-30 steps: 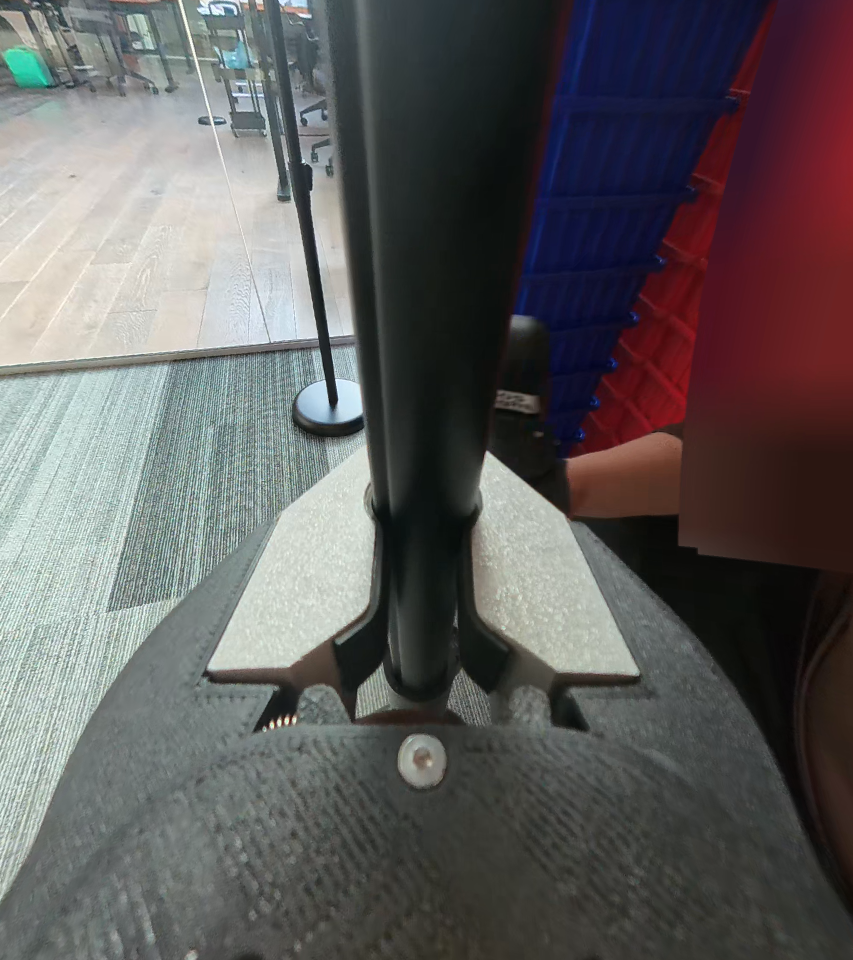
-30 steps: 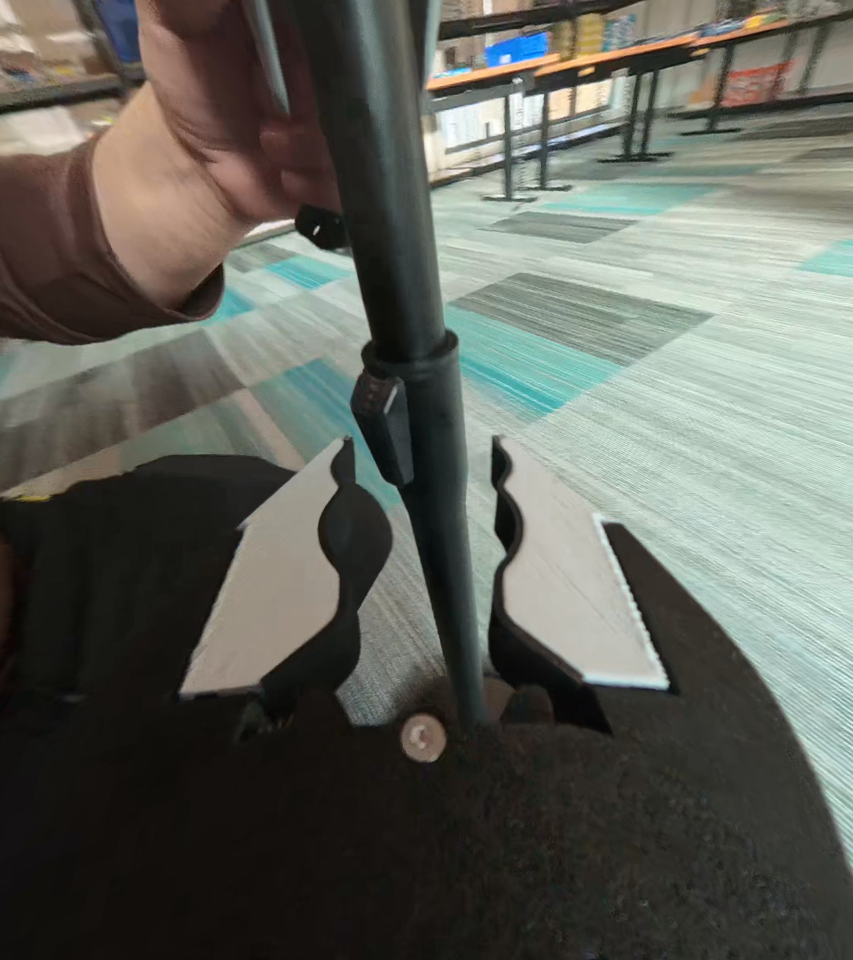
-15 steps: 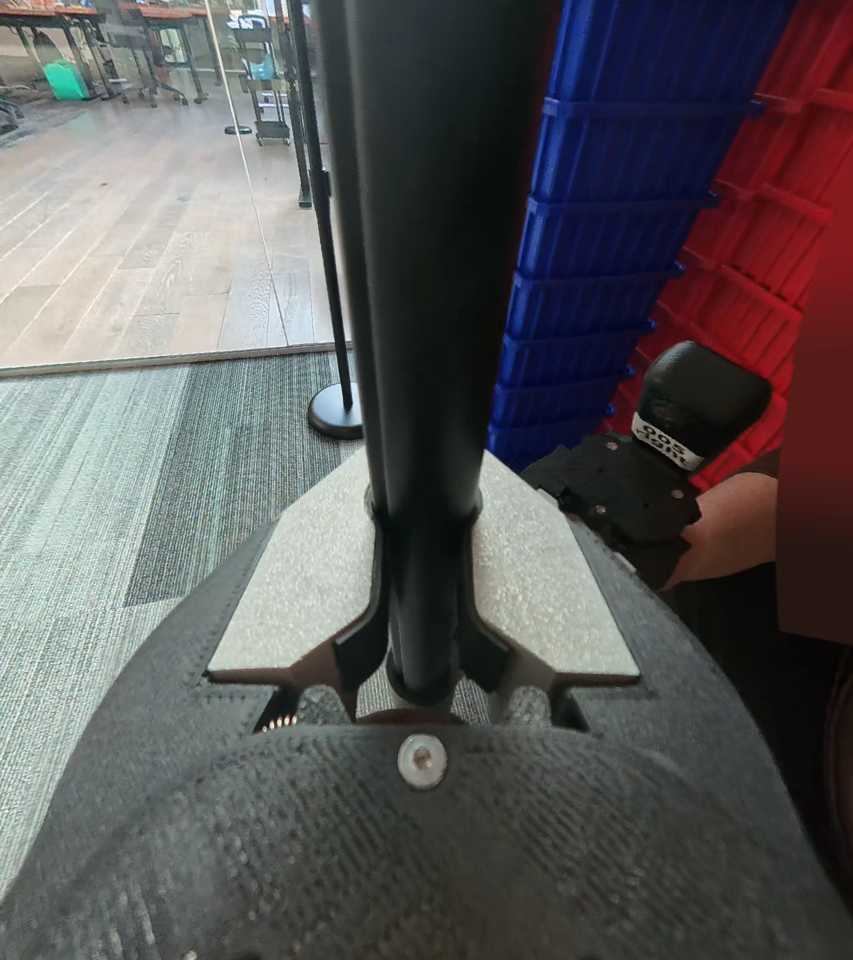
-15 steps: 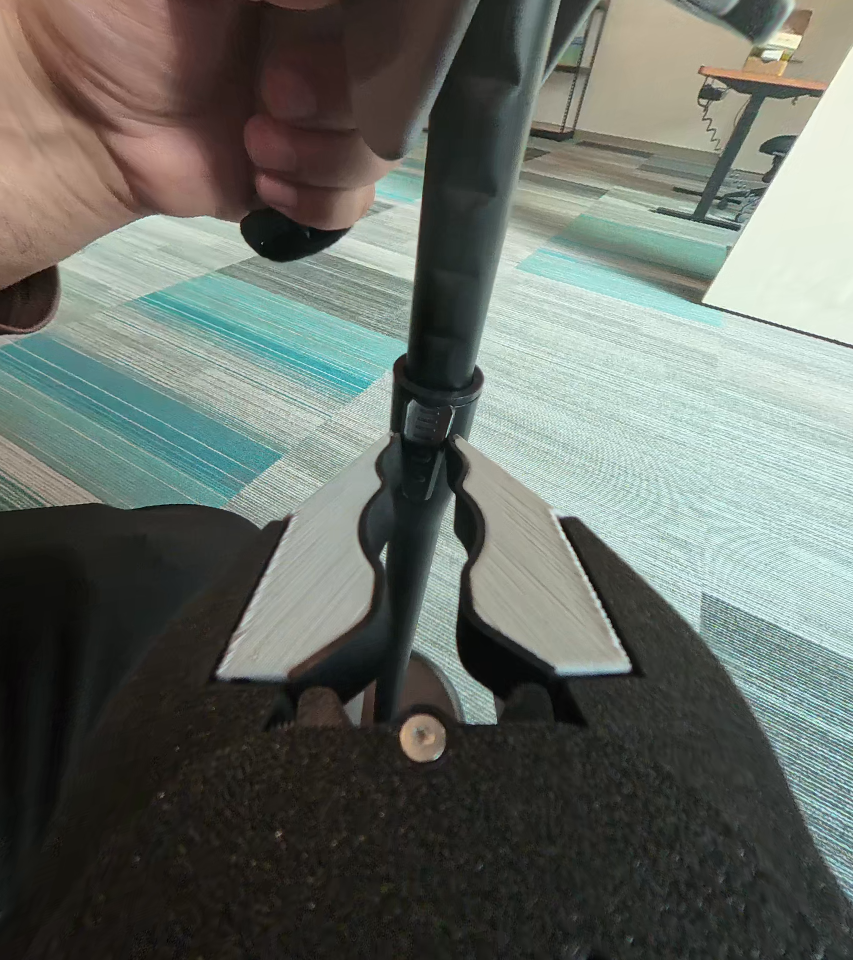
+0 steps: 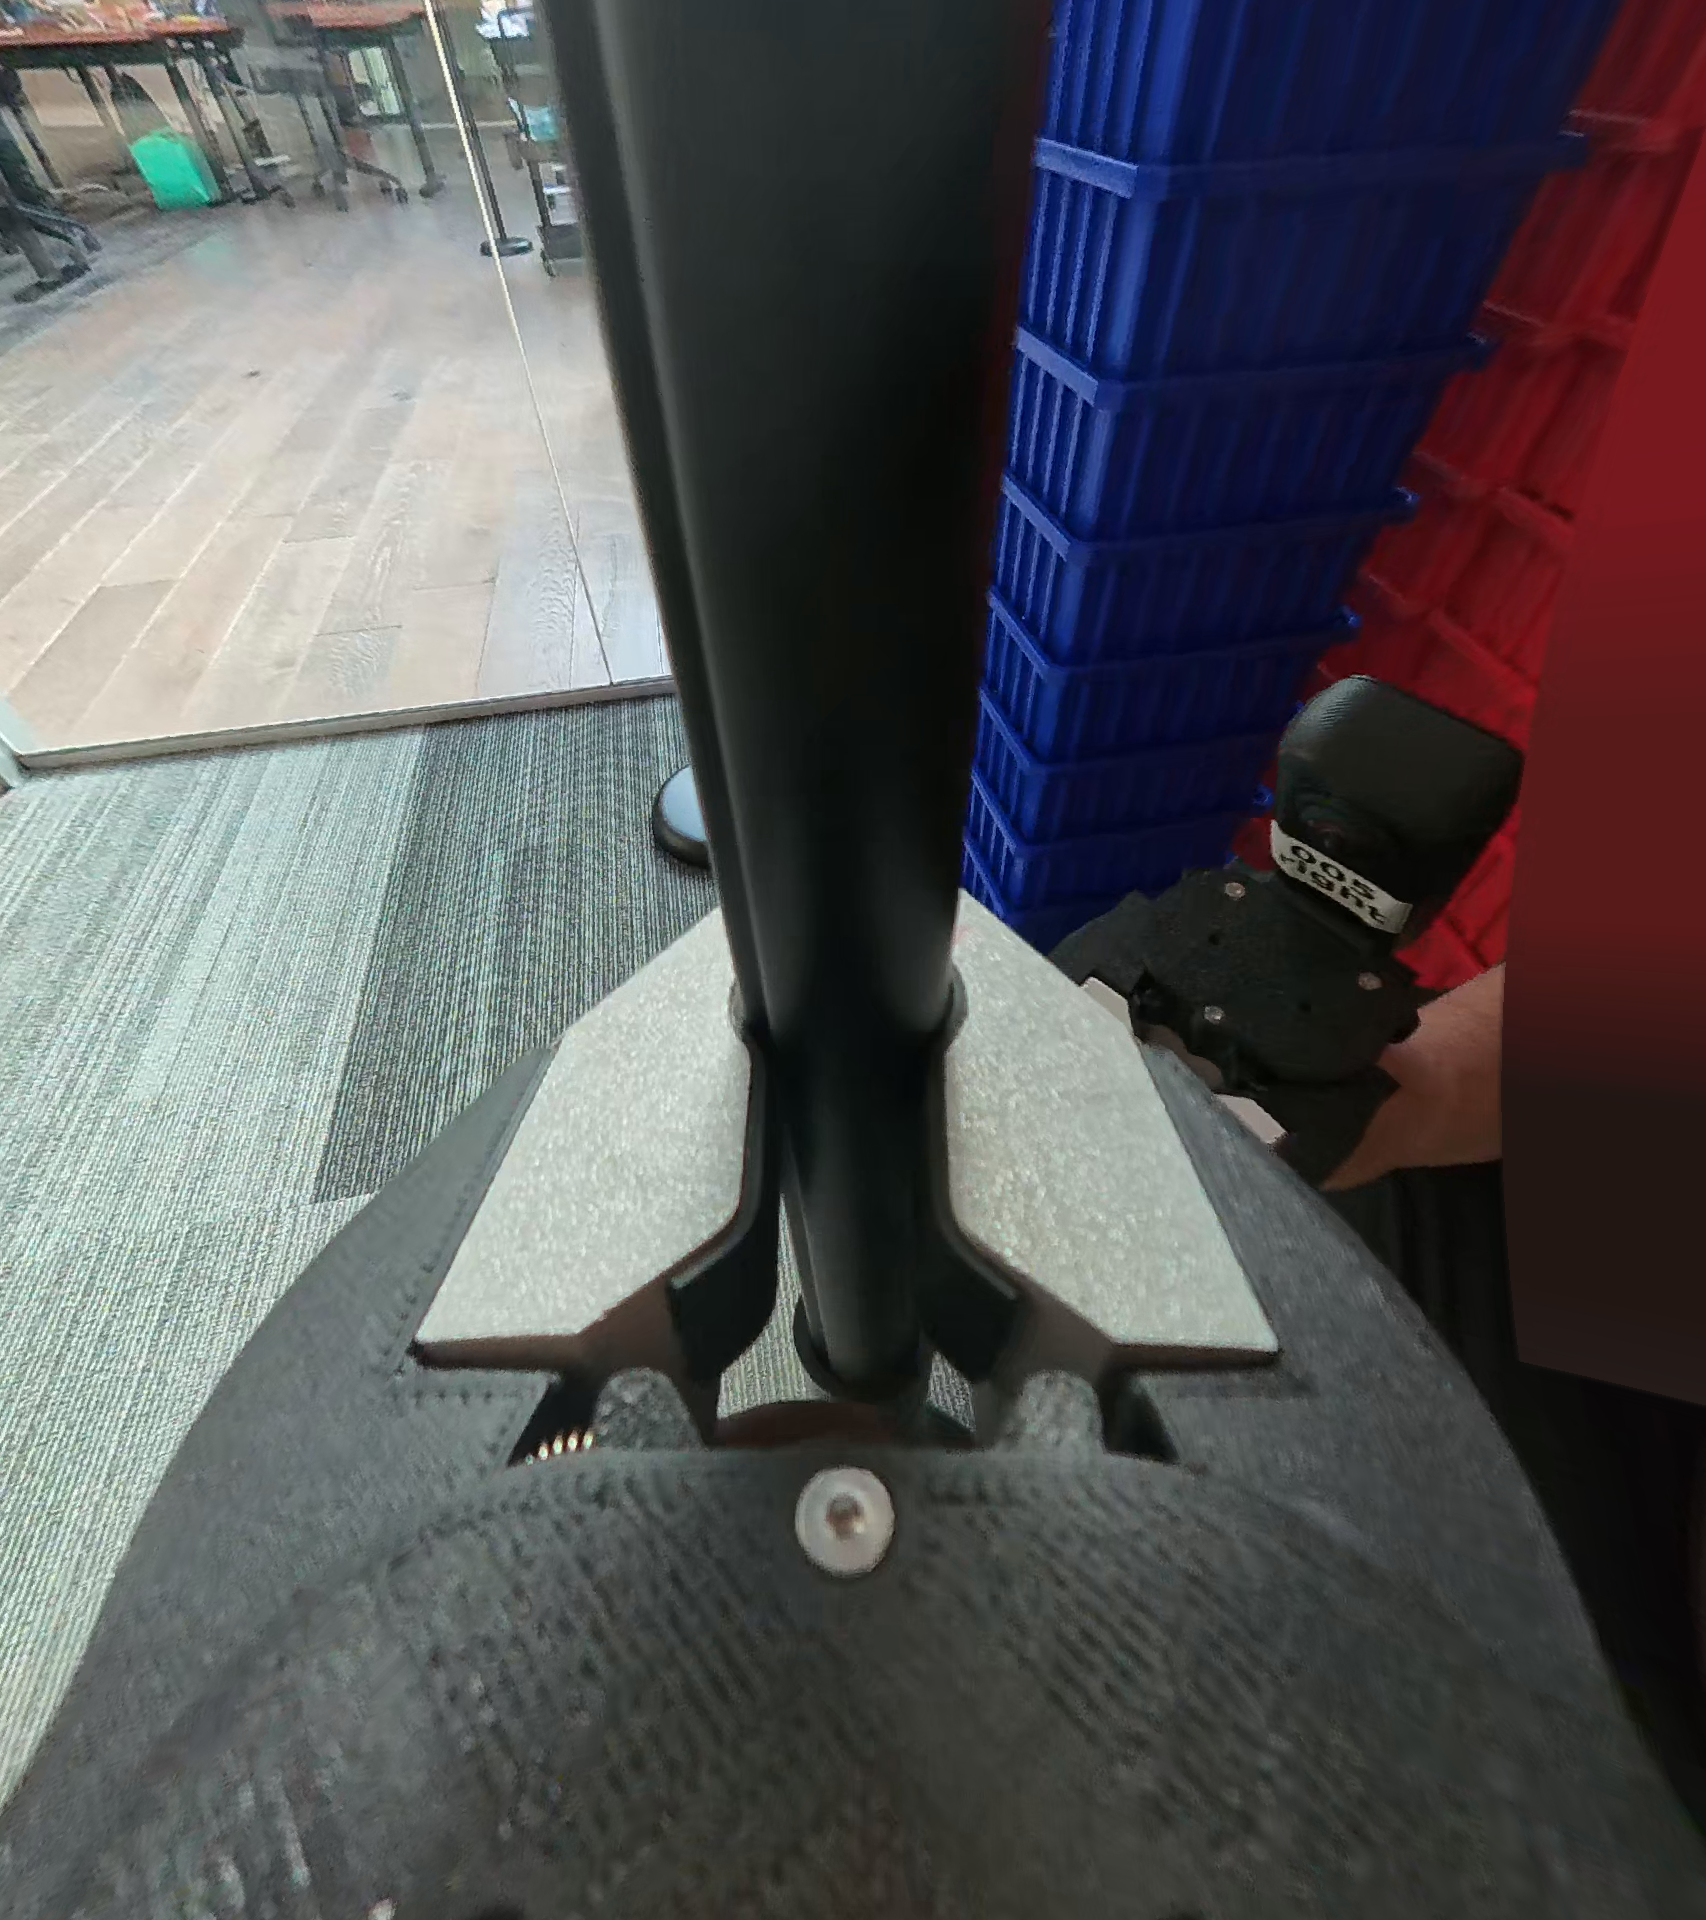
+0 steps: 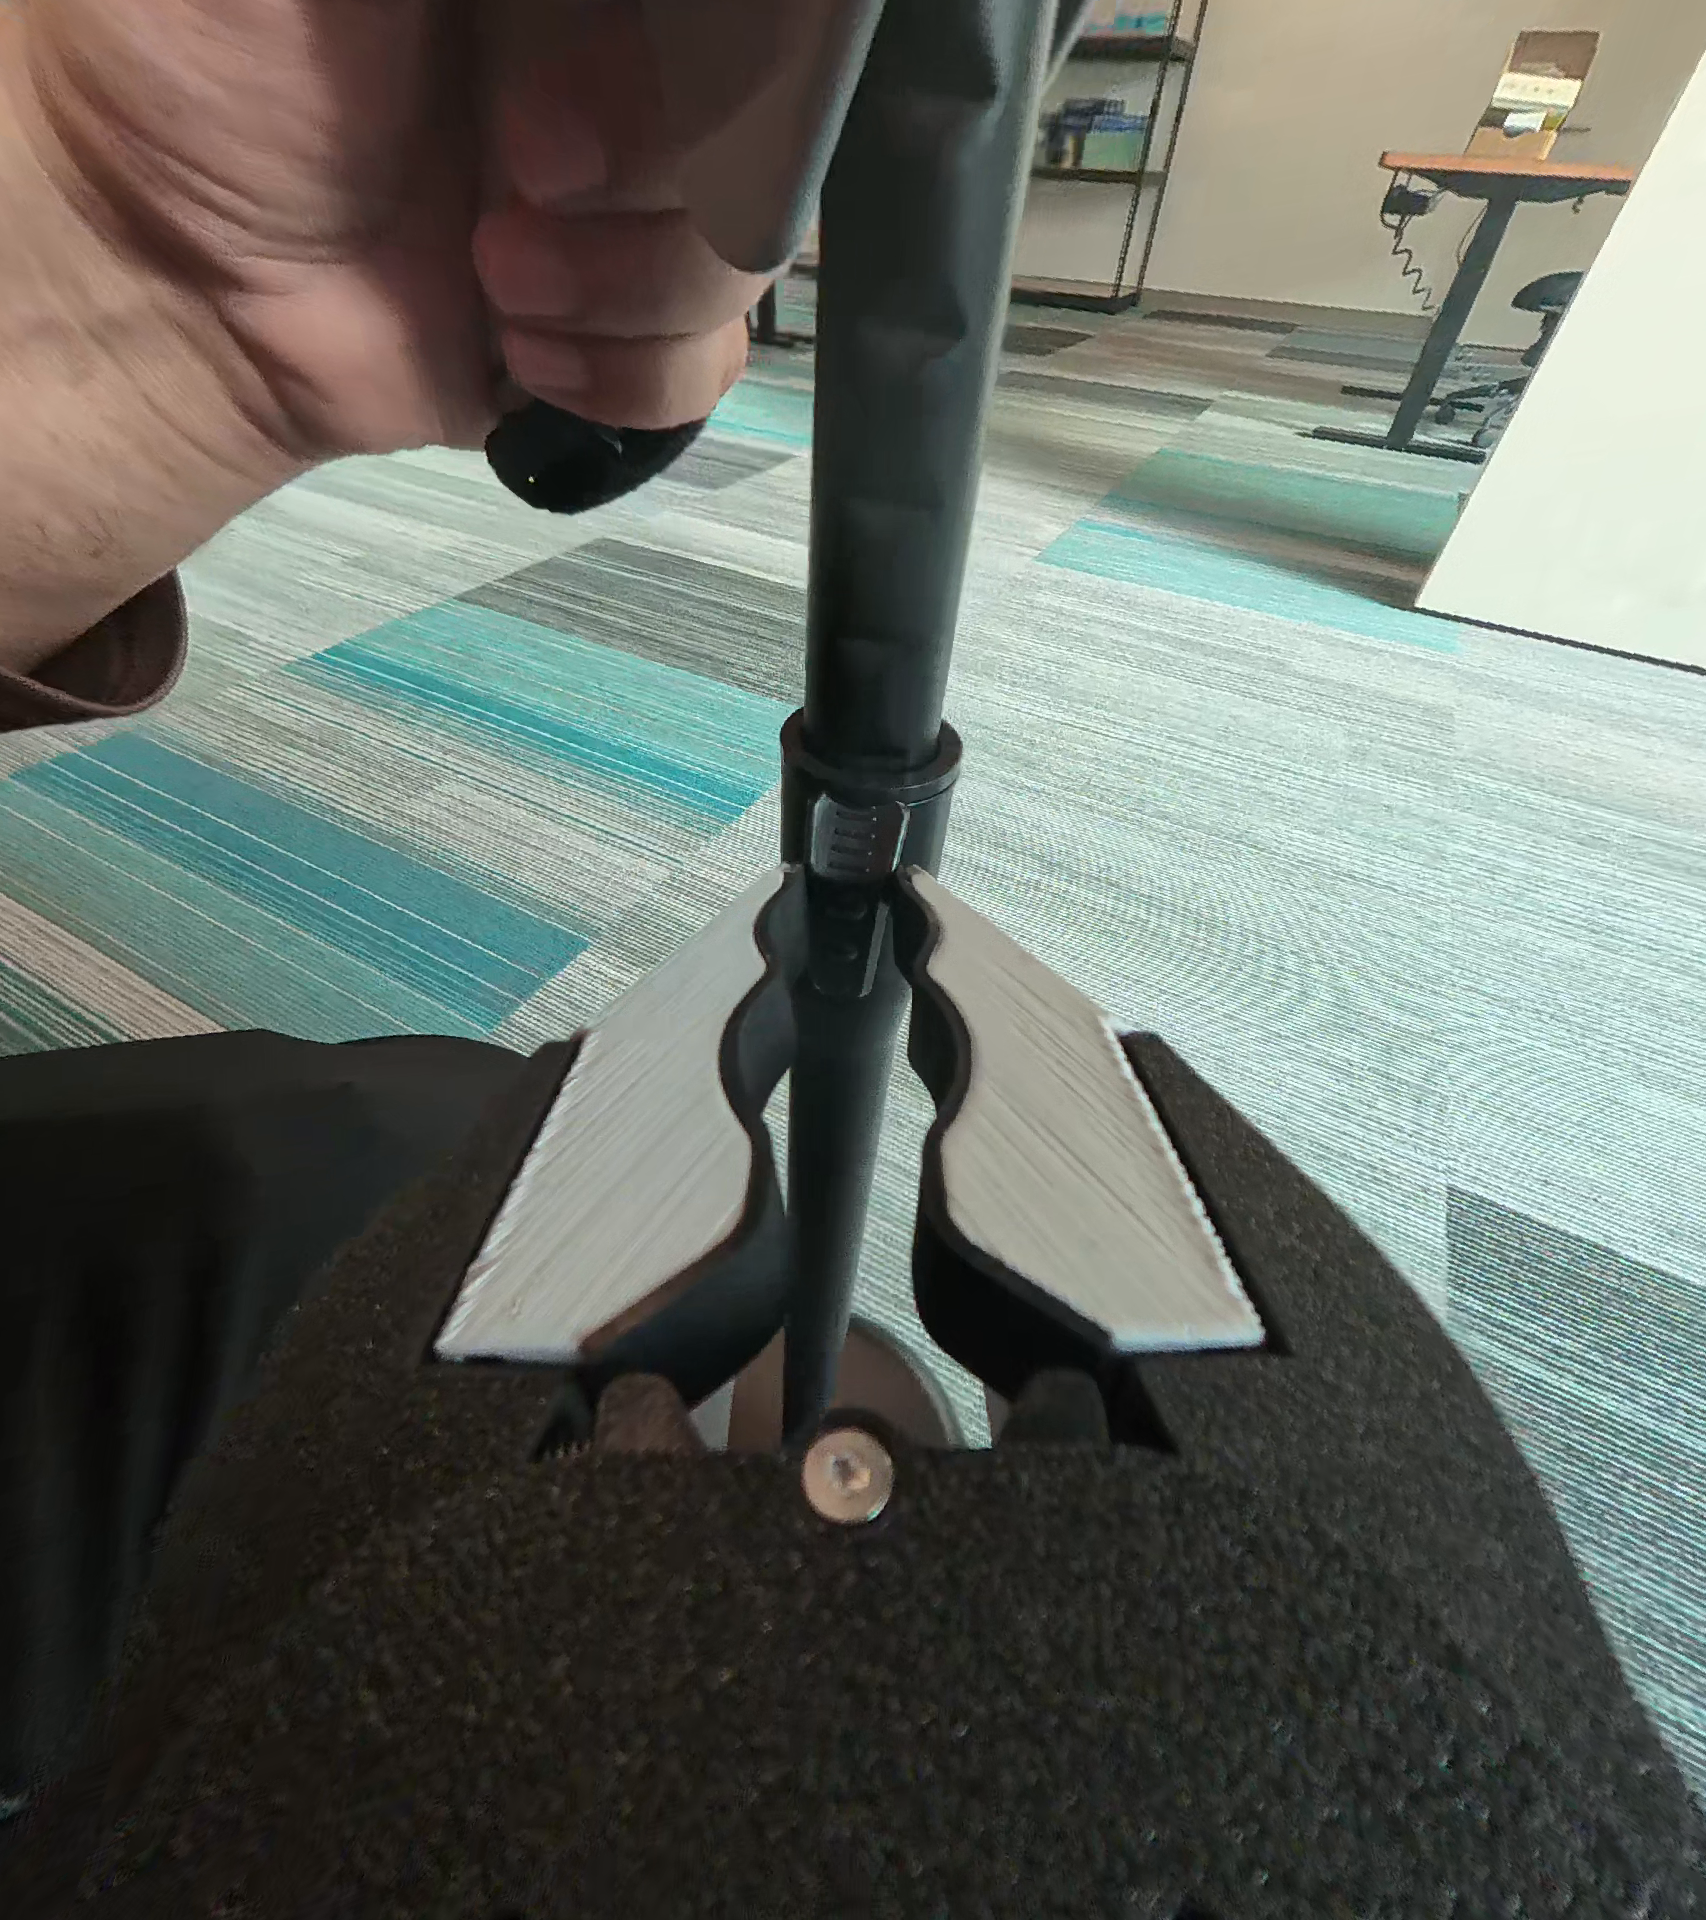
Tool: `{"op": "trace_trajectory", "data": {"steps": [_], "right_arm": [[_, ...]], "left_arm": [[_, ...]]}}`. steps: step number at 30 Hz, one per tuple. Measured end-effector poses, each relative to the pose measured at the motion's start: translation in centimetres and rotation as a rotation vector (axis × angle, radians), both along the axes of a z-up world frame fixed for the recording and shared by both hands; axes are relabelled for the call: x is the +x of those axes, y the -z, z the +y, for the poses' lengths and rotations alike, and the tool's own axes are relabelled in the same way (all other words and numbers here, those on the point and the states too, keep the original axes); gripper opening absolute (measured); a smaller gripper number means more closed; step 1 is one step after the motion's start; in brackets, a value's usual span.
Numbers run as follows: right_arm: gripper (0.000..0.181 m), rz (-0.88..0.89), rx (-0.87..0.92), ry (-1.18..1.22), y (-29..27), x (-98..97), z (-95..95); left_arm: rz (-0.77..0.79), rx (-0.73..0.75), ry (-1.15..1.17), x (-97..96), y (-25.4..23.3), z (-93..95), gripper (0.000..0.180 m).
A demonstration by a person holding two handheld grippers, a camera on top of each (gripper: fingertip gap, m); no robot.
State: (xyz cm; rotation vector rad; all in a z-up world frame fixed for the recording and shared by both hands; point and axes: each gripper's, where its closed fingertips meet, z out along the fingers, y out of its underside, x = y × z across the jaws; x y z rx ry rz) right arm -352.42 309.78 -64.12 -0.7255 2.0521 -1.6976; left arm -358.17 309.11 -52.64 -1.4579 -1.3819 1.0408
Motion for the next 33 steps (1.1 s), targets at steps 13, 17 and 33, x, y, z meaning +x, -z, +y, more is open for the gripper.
{"op": "trace_trajectory", "data": {"steps": [13, 17, 33], "right_arm": [[0.013, 0.057, 0.016, 0.029, 0.2, 0.1, -0.5], [0.013, 0.042, 0.012, 0.023, 0.3, 0.1, -0.6], [0.013, 0.008, -0.008, 0.025, 0.3, 0.1, -1.2]], "left_arm": [[0.075, 0.060, -0.014, 0.2, 0.4, -0.6, 0.025], [0.020, 0.022, -0.024, 0.3, 0.7, -0.8, 0.024], [-0.002, 0.029, -0.051, 0.3, 0.7, -1.7, 0.024]]}}
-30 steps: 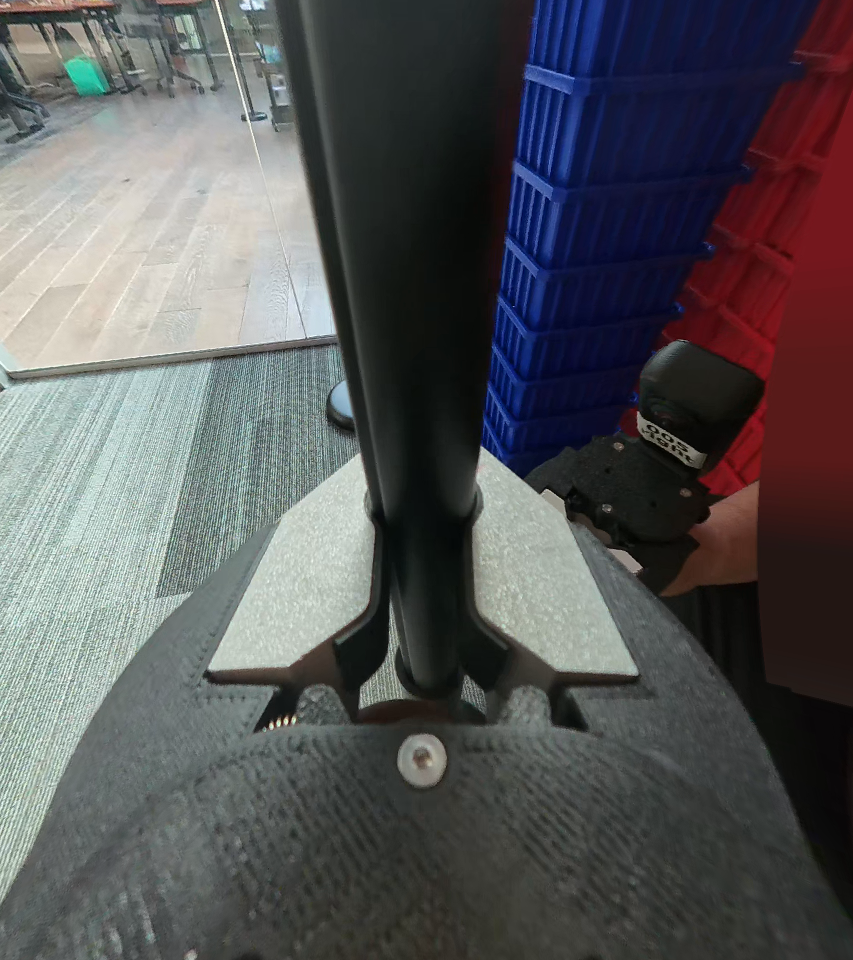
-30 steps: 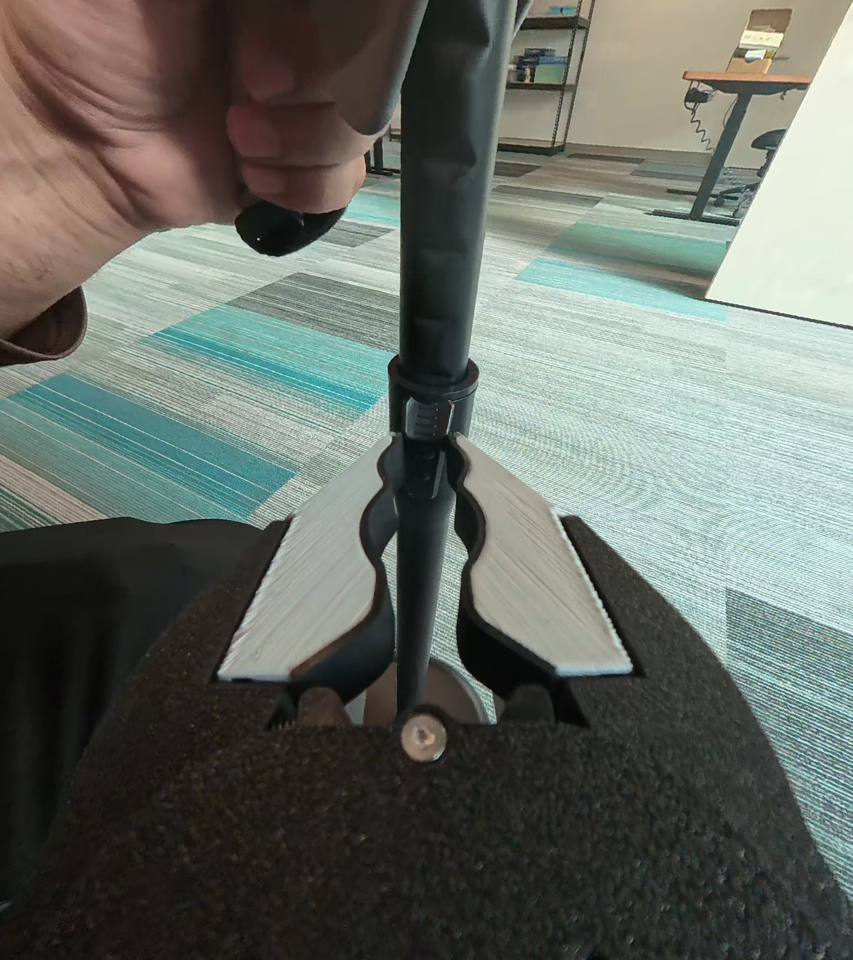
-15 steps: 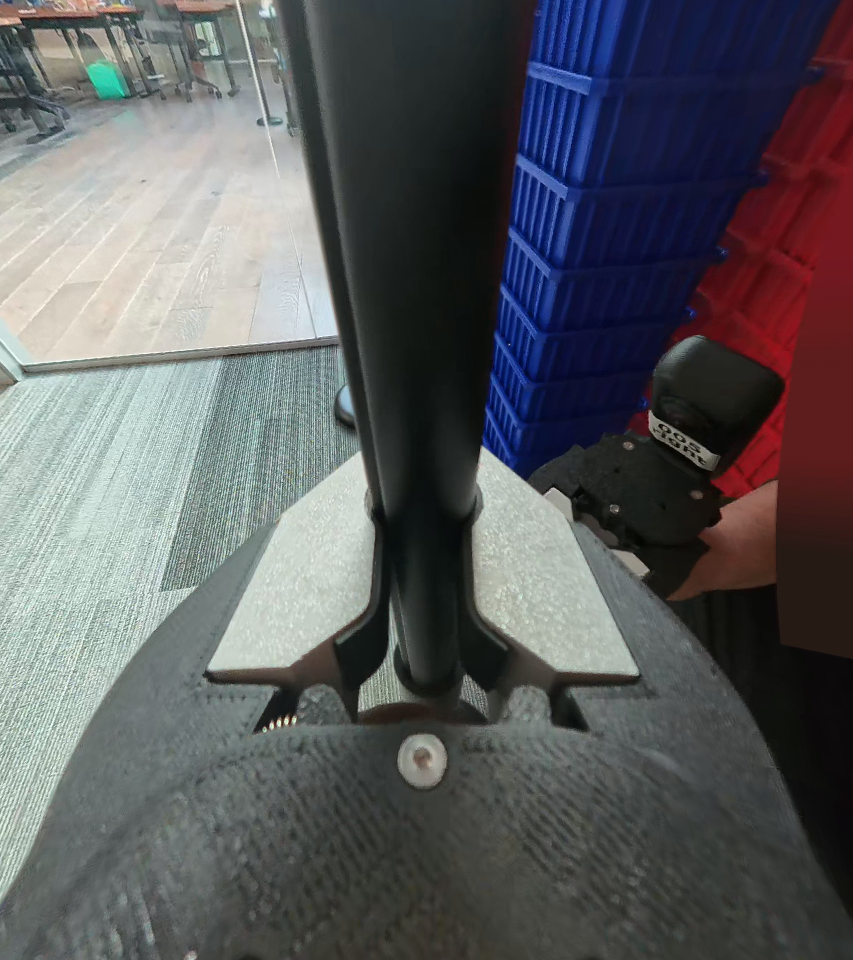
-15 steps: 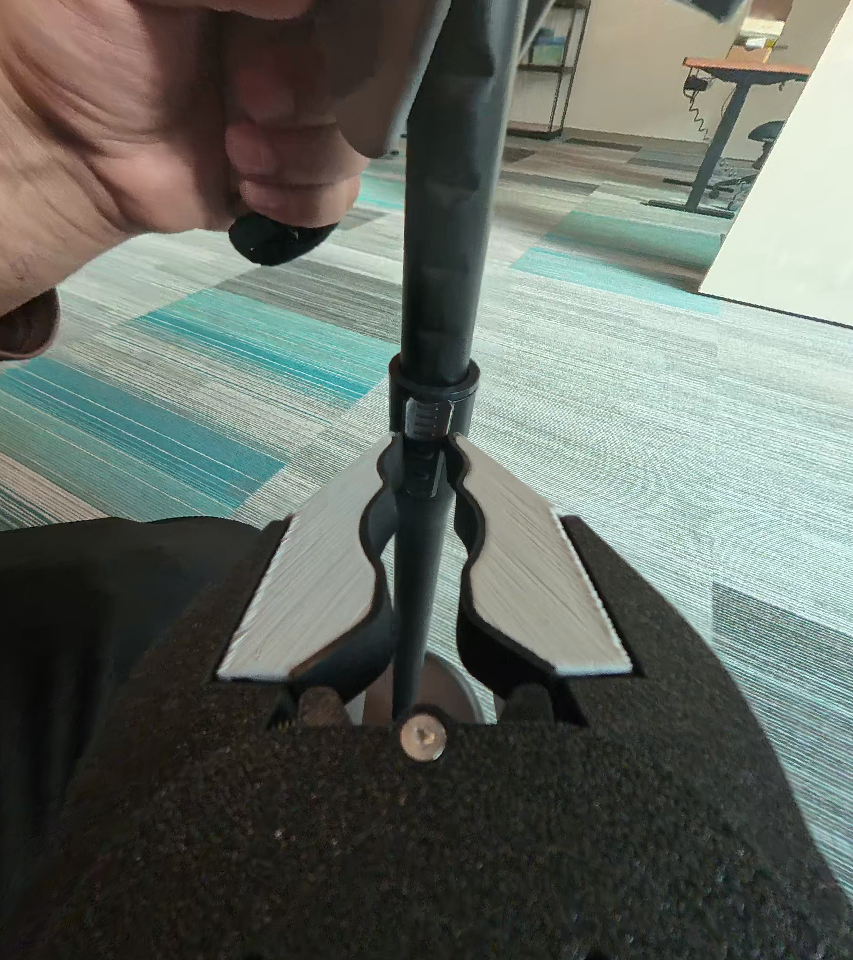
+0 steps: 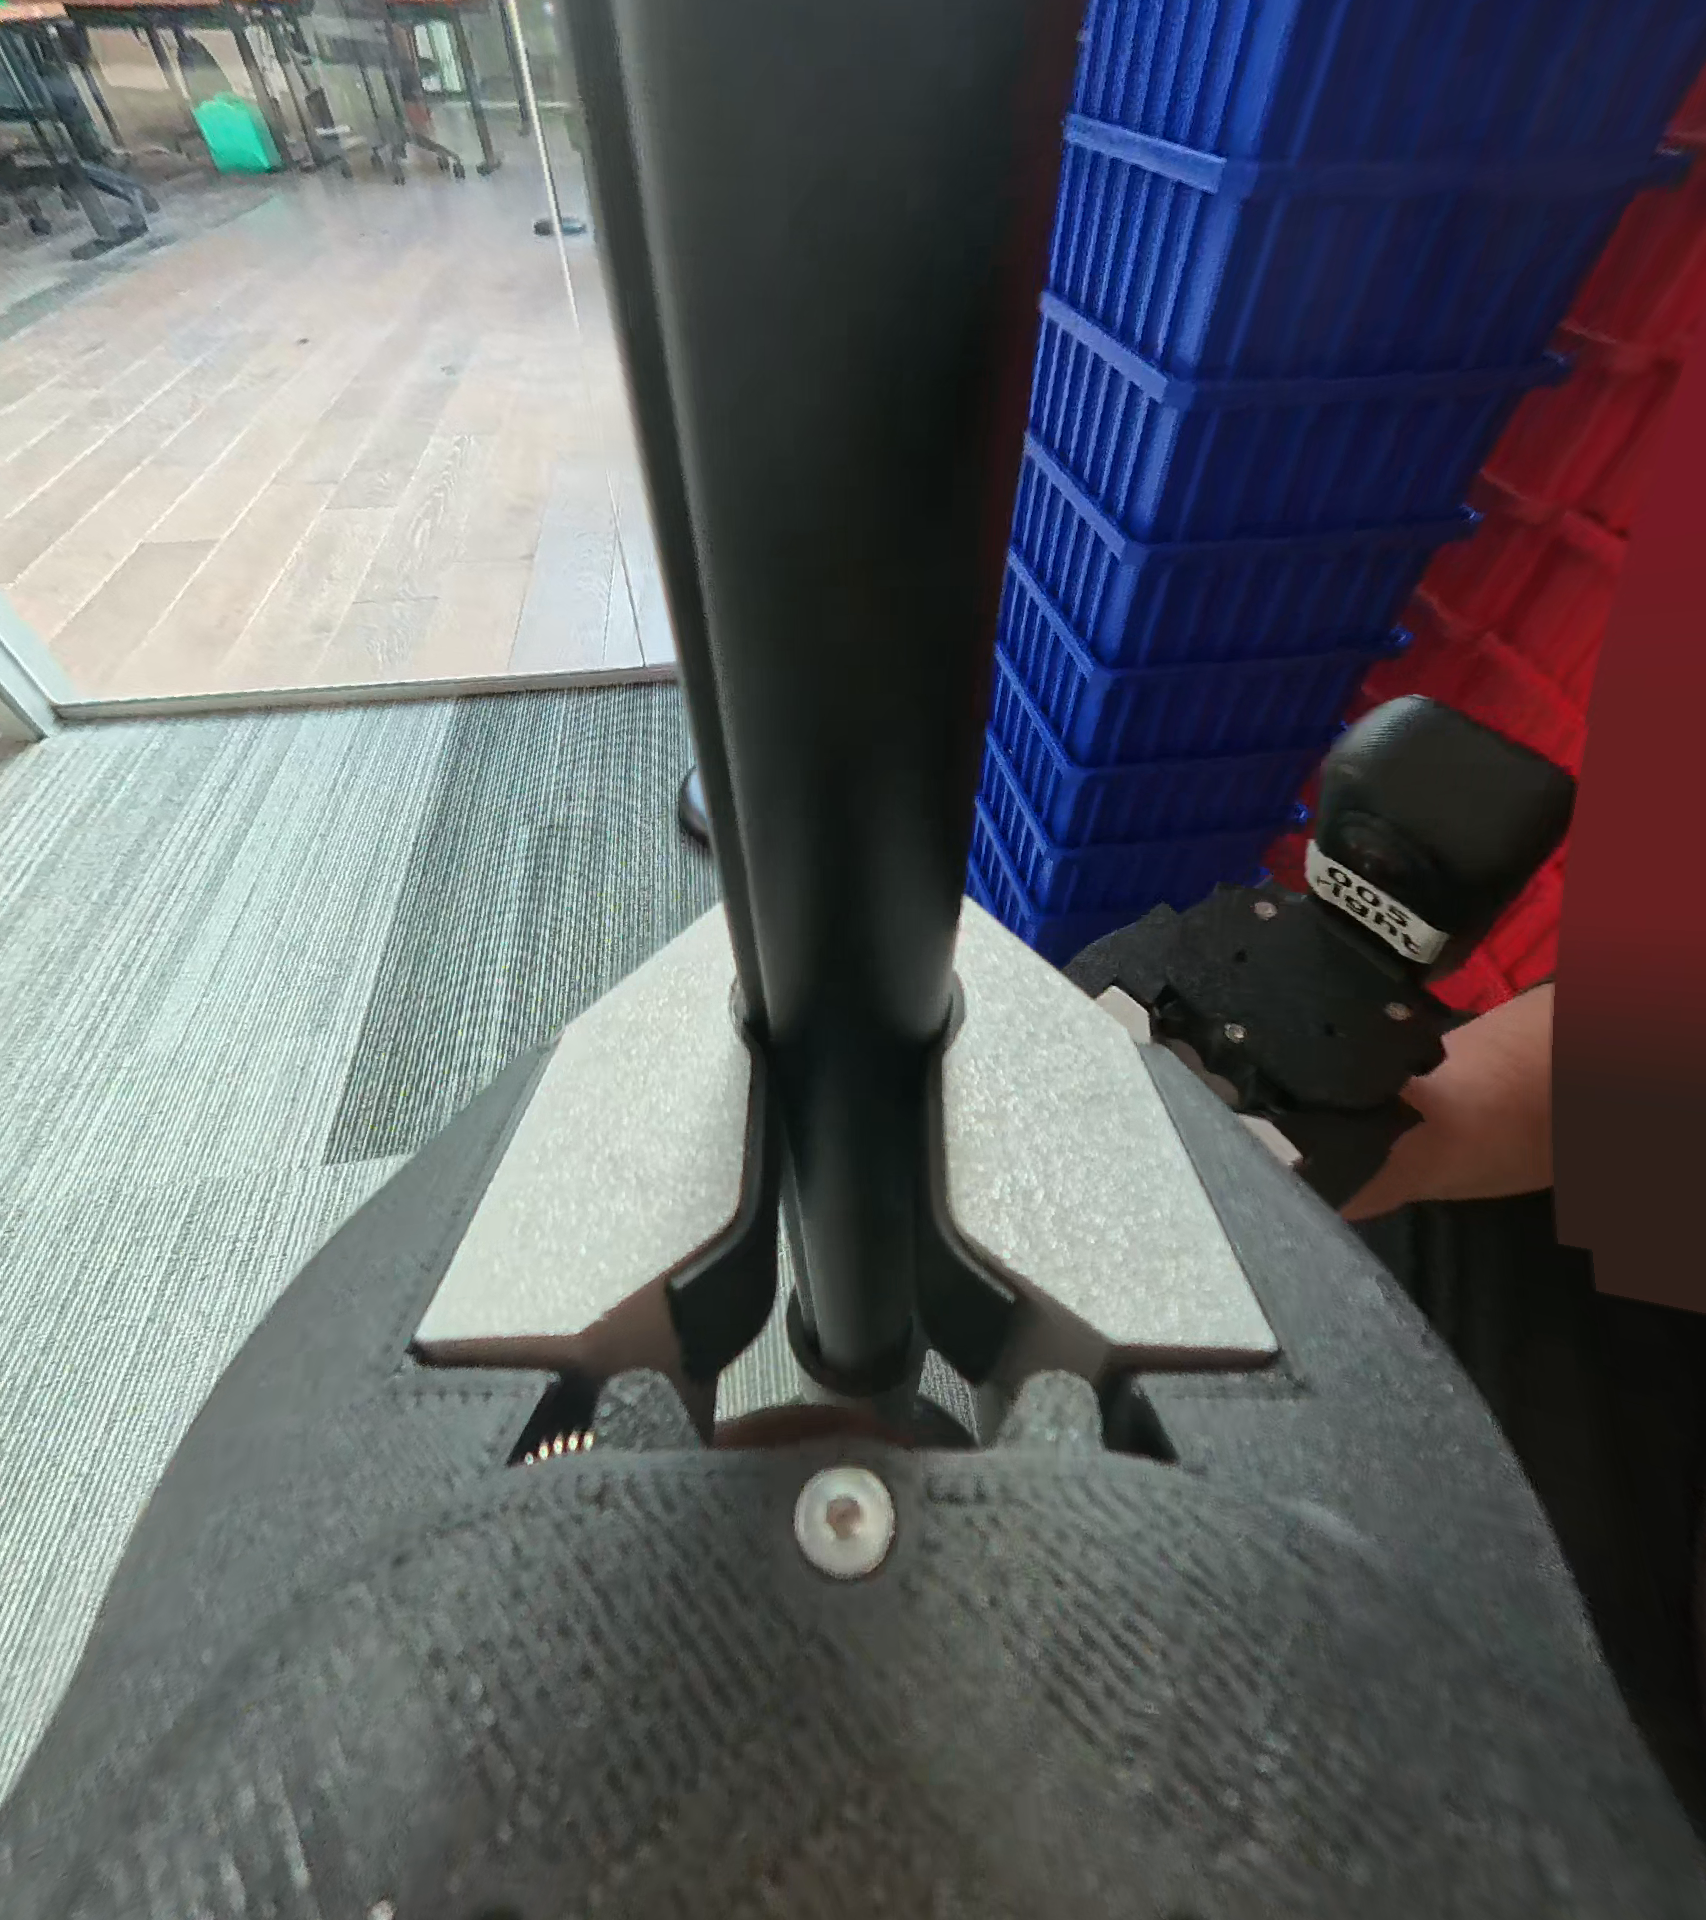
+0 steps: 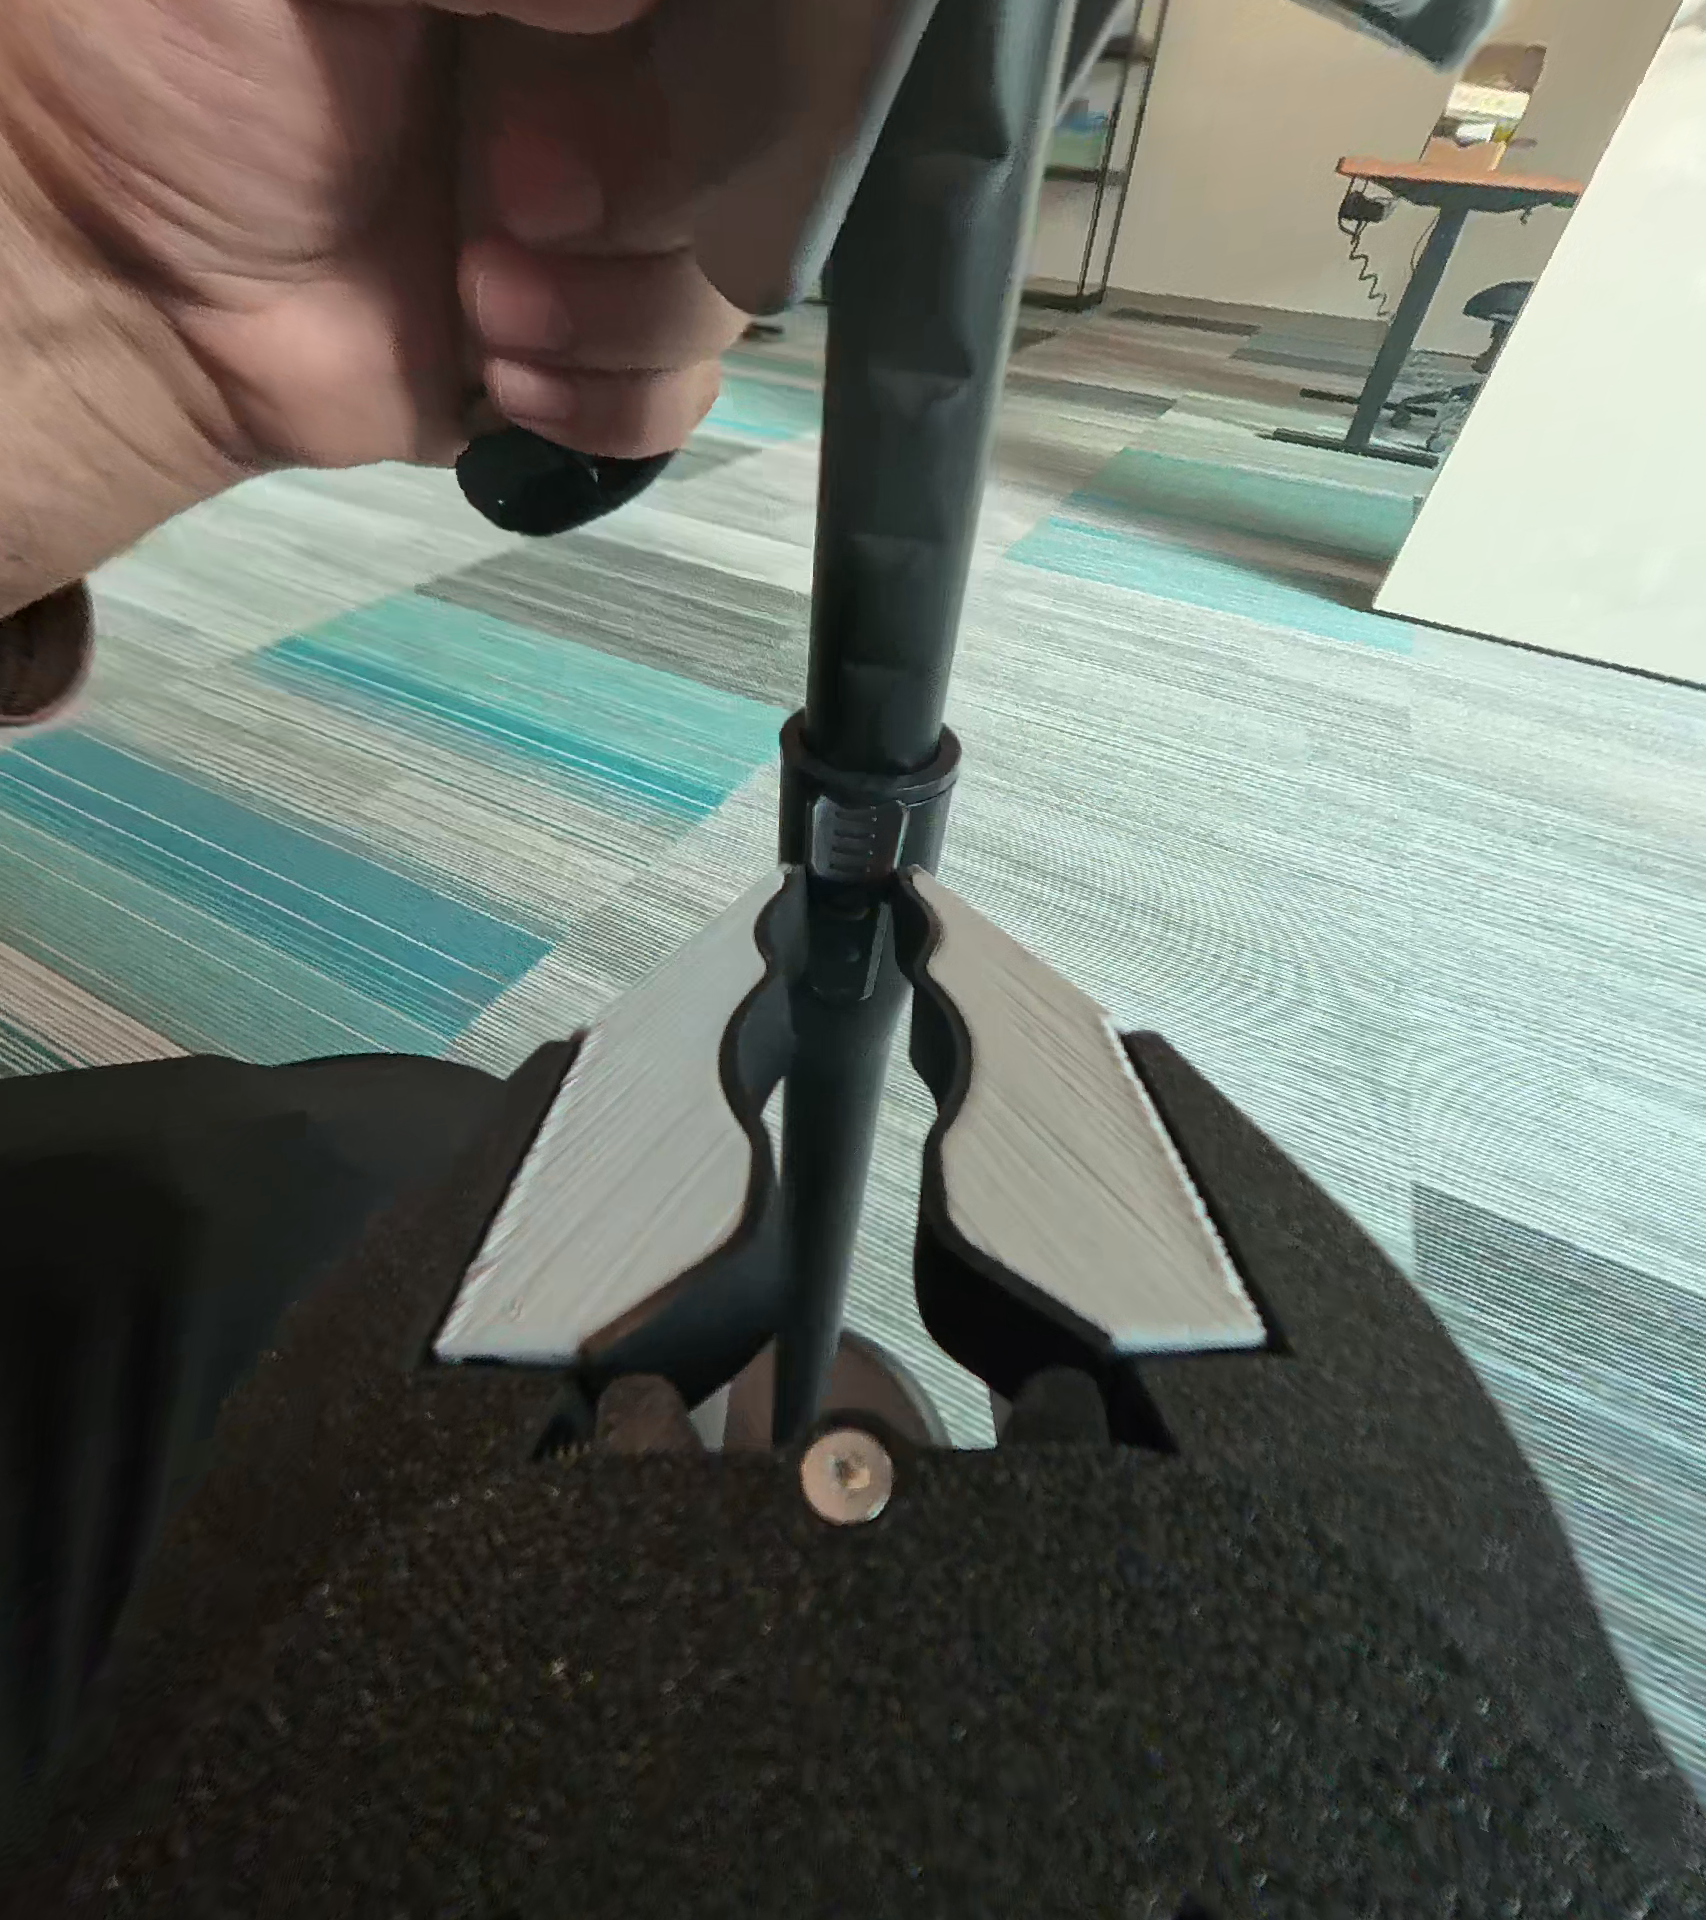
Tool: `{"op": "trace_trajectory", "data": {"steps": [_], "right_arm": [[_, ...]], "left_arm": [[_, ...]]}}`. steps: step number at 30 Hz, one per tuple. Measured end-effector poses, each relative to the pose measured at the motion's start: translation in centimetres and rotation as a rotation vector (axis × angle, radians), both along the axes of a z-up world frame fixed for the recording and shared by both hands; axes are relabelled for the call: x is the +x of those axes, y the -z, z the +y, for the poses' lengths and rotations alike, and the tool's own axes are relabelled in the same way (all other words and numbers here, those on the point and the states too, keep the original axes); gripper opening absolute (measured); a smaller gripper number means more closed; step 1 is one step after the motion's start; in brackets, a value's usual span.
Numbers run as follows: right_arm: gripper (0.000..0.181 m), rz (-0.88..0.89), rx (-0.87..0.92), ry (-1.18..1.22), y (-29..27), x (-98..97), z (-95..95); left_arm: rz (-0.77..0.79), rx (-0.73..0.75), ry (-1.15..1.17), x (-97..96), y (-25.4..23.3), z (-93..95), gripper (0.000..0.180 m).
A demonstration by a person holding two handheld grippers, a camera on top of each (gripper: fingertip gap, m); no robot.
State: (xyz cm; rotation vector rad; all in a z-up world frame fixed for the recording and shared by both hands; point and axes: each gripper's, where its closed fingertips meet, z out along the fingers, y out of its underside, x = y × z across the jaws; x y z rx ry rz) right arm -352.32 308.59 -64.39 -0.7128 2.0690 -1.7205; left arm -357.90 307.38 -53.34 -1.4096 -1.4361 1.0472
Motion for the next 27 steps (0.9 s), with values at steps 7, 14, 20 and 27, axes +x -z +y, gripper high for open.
{"op": "trace_trajectory", "data": {"steps": [7, 14, 20, 27], "right_arm": [[0.014, 0.025, -0.021, -0.011, -0.1, -0.2, 0.1], [0.014, 0.011, -0.021, -0.005, -0.1, -0.2, 0.4], [0.017, -0.019, -0.025, -0.025, -0.2, -0.4, 0.6], [0.025, -0.169, 0.010, -0.208, -0.4, -0.1, 1.0]], "left_arm": [[0.018, 0.002, 0.012, -0.1, 0.0, 0.2, 0.024], [0.057, 0.012, -0.021, 0.1, -0.2, 0.4, 0.024], [0.014, -0.006, -0.032, 0.1, 0.0, 0.2, 0.024], [0.093, 0.032, 0.014, 0.8, 0.5, 0.4, 0.029]]}}
